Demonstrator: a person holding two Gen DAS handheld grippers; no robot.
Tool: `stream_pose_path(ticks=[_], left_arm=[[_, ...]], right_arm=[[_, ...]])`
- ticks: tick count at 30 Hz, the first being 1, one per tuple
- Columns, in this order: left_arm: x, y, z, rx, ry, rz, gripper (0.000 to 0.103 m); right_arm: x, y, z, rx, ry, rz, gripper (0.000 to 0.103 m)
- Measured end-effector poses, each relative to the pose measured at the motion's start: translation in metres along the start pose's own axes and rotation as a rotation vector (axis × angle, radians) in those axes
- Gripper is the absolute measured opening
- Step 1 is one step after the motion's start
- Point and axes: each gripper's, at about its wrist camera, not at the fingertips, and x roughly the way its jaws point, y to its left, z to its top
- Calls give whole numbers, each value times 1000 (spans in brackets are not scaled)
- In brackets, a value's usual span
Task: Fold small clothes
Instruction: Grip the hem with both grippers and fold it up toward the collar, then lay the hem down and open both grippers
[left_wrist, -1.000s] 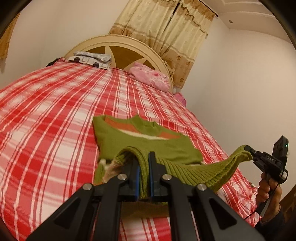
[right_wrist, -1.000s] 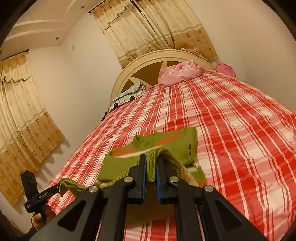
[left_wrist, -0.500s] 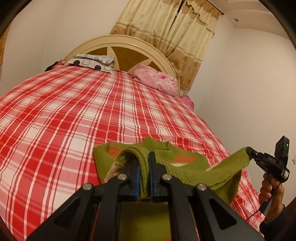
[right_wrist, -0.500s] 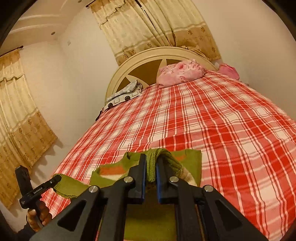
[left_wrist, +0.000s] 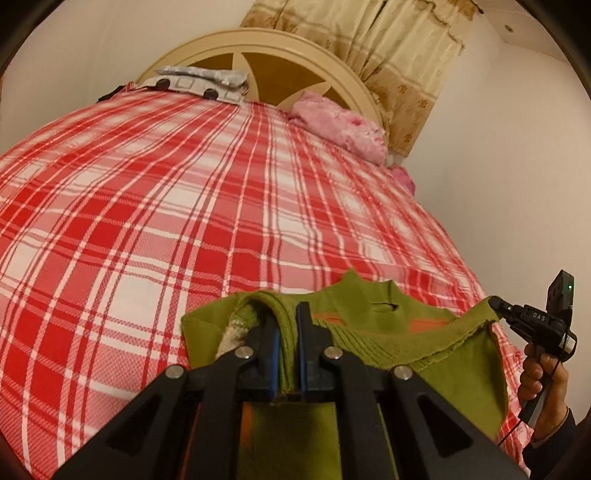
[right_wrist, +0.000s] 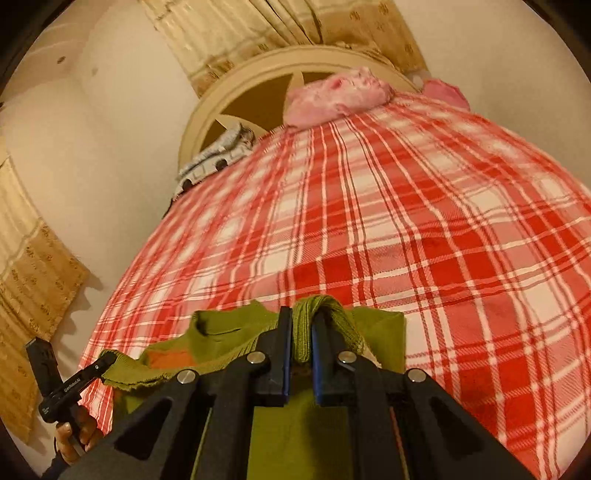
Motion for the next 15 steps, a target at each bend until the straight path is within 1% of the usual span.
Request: stream_pose_path(ticks=[2, 4, 6, 7, 8, 9, 10, 11, 12, 13, 15], left_arm=[[9, 4, 0, -20, 21, 10, 9], [14, 11, -2, -51, 42, 28, 16], [16, 16, -4, -78, 53, 33, 17], [17, 18, -4, -91, 59, 36, 23], [16, 20, -3, -98, 59, 40, 25], [14, 21, -2, -103, 52, 47, 31], [11, 22, -2, -106, 45, 52, 39], [7, 22, -1, -111, 35, 63, 45], [2, 24, -1, -118, 19, 77, 58], [-4, 26, -2, -124, 0, 82, 60], [-8, 26, -4, -117, 0, 85, 60]], right_arm=[[15, -3, 2, 2, 15, -16, 8], [30, -5, 3, -5, 34, -28, 8], [42, -3, 3, -34, 55, -55, 10], [47, -3, 4, -38, 51, -73, 10], [50, -3, 4, -42, 52, -82, 13], [53, -3, 5, -48, 54, -96, 21], [54, -4, 5, -54, 50, -111, 30], [51, -4, 5, -61, 40, -114, 49], [47, -2, 4, -77, 23, -110, 53], [44, -1, 4, -90, 16, -112, 53], [34, 2, 1, -122, 4, -125, 53]])
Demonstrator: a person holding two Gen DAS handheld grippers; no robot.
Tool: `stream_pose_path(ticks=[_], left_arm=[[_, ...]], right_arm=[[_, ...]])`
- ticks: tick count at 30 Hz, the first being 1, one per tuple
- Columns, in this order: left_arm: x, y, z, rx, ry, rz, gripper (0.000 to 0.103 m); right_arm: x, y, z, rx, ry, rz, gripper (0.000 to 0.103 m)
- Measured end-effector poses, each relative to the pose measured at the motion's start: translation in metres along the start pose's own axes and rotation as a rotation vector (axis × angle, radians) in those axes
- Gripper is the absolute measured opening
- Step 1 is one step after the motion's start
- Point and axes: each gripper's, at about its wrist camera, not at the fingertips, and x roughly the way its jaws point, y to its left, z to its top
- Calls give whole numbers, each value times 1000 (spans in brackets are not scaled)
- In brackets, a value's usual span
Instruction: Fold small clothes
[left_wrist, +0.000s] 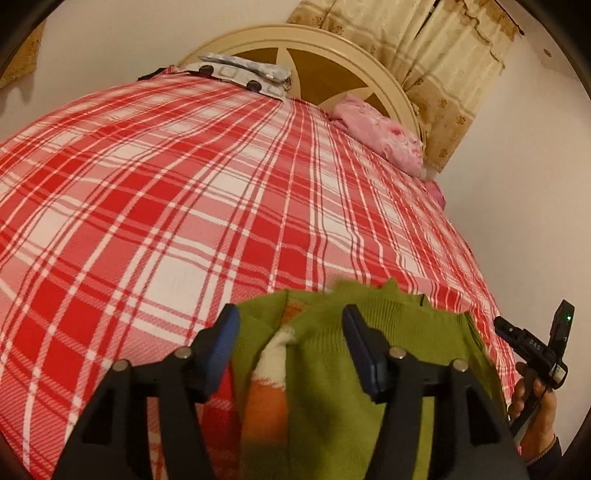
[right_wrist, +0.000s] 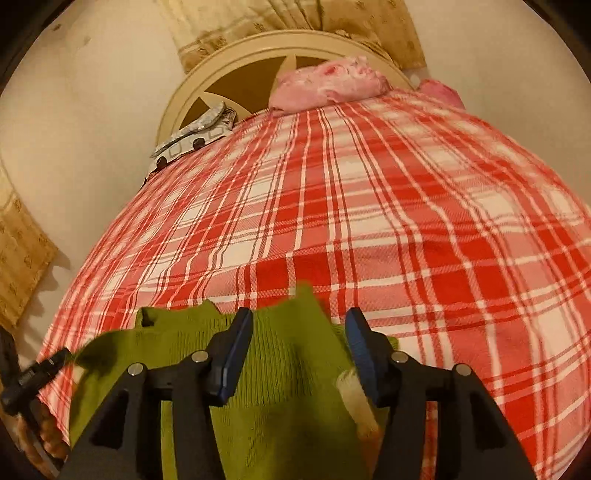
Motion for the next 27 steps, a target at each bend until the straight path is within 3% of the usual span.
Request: stream_pose_path(ticks=[6, 14, 24, 26, 27], left_arm=[[-22, -1, -29, 33, 27, 10, 60], [-43, 9, -76, 47, 98, 20, 59], [-49, 1, -110, 66, 131, 10, 58], [-48, 0, -115, 84, 133, -2, 43], [-48, -1, -117, 98, 138, -13, 26]], right_arm=[[-43, -17, -22, 27, -11, 14, 53], [-97, -44, -81, 50, 72, 3, 53], [-108, -42, -133, 87, 160, 73, 53], [-105, -38, -144, 78, 195, 75, 50], [-104, -37, -149, 66, 201, 66, 29]])
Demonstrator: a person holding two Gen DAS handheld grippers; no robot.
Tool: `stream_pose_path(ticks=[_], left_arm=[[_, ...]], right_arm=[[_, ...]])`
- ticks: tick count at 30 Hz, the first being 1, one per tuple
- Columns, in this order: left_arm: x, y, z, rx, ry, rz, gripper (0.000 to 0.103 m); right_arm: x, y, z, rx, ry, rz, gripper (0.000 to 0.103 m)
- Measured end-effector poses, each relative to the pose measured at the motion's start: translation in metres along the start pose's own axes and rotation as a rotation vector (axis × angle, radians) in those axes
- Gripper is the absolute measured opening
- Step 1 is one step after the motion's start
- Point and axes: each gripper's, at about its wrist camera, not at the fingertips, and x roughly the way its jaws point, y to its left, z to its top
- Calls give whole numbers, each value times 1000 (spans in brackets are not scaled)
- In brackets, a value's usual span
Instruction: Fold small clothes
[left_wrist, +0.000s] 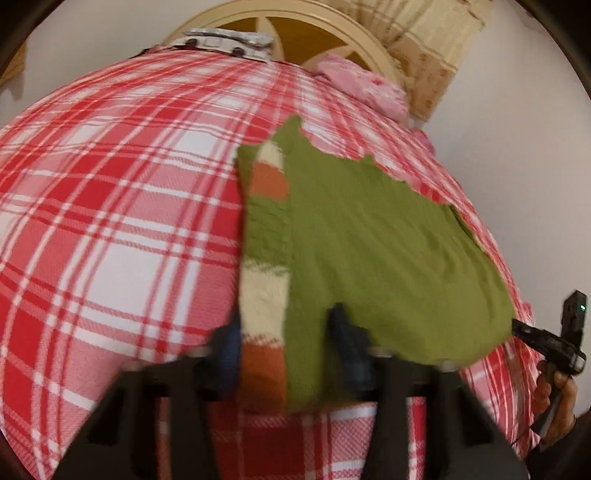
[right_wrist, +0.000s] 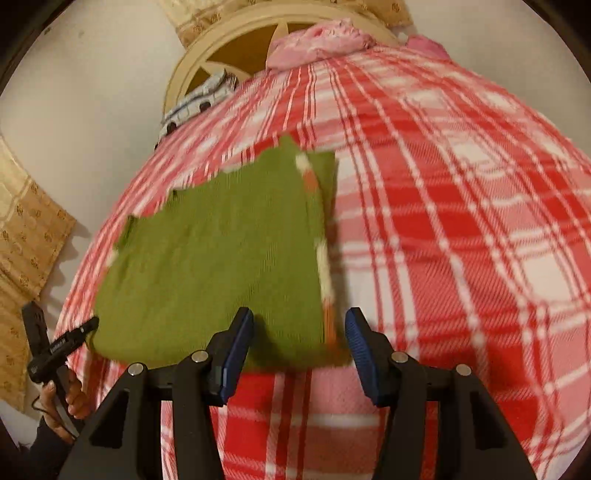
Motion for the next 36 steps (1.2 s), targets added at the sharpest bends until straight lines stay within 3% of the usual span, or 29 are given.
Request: stream_pose_path(ticks=[1, 3, 8, 14, 19, 22, 23, 24, 25, 27, 30, 33, 36], left_arm=[[-2, -1, -1, 8, -8, 10, 22], [-10, -4, -4, 18, -37, 1, 14], [-16, -1, -10, 15, -29, 2, 9], [-13, -1, -17, 23, -21, 10, 9], [-17, 2, -16, 4, -34, 15, 19], [-28, -1, -17, 42, -76, 40, 24], [-31, -2, -17, 59, -86, 47, 26], [-33, -4, -16, 75, -95, 56, 38], [-34, -5, -15, 82, -101, 66, 49], [-34, -7, -11, 84, -113, 86, 56], [-31, -10, -8, 96, -125, 111, 57], [-17, -9, -8, 107, -88, 189, 59], [-10, 0, -10, 71, -42, 169, 60]], right_arm=[[-1, 0, -2, -9, -3, -11, 19], [-7, -3, -6, 1, -12, 9, 10], [-24, -3, -12, -11, -28, 30, 8], [-9, -14, -21, 9, 3, 11, 8], [-17, -9, -18, -5, 0, -4, 10], [-32, -4, -15, -15, -40, -54, 20], [-38, 0, -13, -28, -64, -59, 38], [-45, 5, -11, -41, -91, -60, 62], [-52, 13, -8, -55, -127, -63, 68], [-60, 29, -2, -88, -174, -67, 68], [-54, 65, 8, -166, -195, -74, 68], [-31, 99, 10, -254, -149, -49, 68], [7, 119, 2, -301, -52, -100, 68]])
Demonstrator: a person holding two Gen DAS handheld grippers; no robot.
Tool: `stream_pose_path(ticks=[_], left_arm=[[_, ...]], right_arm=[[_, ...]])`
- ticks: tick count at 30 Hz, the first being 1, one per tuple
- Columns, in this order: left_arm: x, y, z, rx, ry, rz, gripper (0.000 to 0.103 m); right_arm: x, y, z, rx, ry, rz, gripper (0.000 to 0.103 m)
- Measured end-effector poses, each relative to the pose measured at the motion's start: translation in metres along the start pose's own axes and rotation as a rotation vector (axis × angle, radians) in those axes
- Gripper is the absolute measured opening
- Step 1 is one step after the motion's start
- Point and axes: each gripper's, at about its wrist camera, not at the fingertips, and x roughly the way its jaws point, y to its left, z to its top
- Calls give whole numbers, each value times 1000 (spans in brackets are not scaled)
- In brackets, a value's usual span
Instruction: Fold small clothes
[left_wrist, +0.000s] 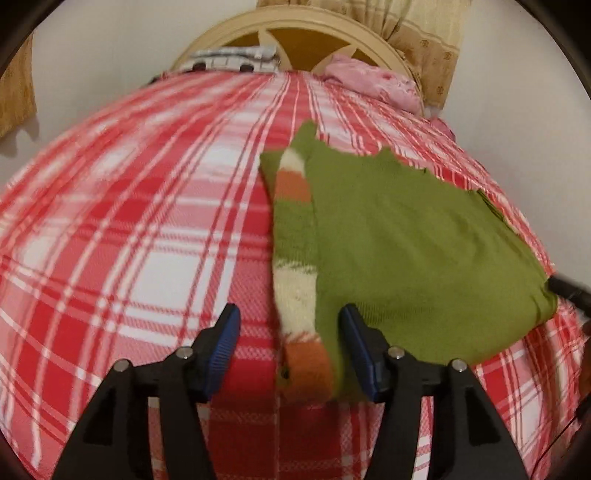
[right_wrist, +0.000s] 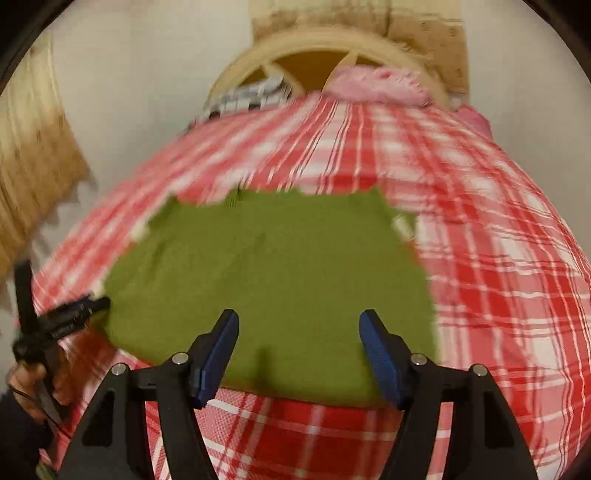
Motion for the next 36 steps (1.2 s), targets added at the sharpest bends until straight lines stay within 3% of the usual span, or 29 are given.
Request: stream_pose_path(ticks=[3, 5, 11, 18, 23, 27, 31, 36], left_arm=[[-1, 4, -1, -10, 4, -10, 64], [1, 3, -4, -5, 10, -18, 64], [-2, -3, -10, 21, -10, -20, 68], [-4, 5, -11, -29, -24, -53, 68], [-4, 6, -11, -36, -27, -68, 69], [-4, 8, -11, -45, -27, -90, 72], [-4, 11, -11, -57, -30, -105, 72], [-3, 11, -11, -60, -30, -107, 72]], right_arm=[[38, 8, -25, -21, 150, -33, 68], [37, 14, -36, -67, 93, -64, 68], [25, 23, -19, -18, 97, -46, 68], [52, 112, 8, -181, 69, 35, 68], [71, 143, -12, -268, 41, -65, 71], [54, 121, -12, -216, 59, 36, 71], [25, 65, -7, -102, -23, -38, 71], [17, -13, -12, 75, 2, -131, 69]])
